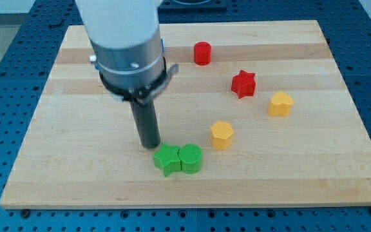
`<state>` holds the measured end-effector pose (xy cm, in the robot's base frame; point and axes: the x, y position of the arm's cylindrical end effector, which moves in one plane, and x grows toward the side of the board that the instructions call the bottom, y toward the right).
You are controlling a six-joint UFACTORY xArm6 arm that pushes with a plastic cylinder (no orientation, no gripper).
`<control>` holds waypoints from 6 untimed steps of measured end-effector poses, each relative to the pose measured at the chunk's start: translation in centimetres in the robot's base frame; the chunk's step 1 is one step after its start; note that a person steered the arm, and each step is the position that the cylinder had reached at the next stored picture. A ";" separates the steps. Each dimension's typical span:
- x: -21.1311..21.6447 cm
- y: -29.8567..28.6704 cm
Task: Move blue cube towards top center
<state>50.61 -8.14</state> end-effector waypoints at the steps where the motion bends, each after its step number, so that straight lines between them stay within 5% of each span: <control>1: -6.1 -1.5; 3: -12.3 1.6; 6: -25.2 -2.9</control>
